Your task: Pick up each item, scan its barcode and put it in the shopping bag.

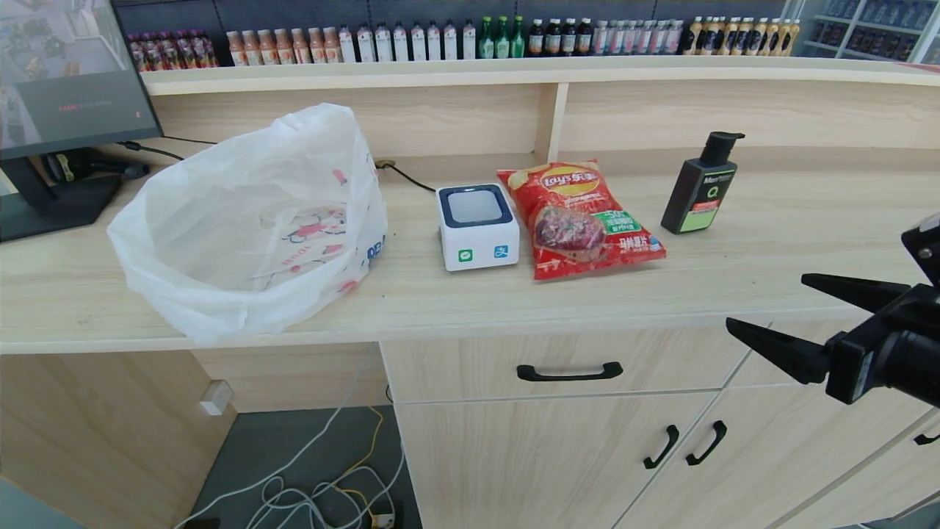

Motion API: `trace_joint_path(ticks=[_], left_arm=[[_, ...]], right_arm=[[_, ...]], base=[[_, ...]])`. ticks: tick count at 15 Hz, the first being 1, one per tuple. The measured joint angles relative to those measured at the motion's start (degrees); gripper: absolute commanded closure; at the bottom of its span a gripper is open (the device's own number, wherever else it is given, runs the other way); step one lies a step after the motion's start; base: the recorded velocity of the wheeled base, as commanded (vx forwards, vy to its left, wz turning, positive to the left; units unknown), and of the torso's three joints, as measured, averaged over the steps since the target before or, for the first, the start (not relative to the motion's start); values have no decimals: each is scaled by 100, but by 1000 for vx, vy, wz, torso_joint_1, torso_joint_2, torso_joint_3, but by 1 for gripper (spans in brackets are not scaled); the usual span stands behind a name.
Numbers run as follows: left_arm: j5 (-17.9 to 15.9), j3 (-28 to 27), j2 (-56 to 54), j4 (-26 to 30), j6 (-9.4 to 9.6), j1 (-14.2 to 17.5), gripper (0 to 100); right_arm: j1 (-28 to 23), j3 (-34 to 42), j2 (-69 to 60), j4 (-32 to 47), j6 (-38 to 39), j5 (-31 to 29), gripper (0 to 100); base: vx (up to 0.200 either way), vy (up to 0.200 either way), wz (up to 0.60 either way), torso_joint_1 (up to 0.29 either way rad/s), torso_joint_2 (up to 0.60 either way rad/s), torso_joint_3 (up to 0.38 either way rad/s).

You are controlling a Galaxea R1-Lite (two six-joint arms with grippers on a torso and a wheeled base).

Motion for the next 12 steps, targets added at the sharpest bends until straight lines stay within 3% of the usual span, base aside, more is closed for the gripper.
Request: trace_joint_path(ticks=[3,7,12], left_arm=[[0,0,0,-2,0,0,0],[-2,0,0,0,0,0,0],[0,0,0,-2,0,0,0]], right_arm=[[24,-401,347,-72,480,0,0],[101,-1211,730,-150,511,-27,0],[645,-2096,1242,-183,519,-786,0]], base=[[0,0,0,0,0,0],[0,0,0,0,0,0],[0,0,0,0,0,0]])
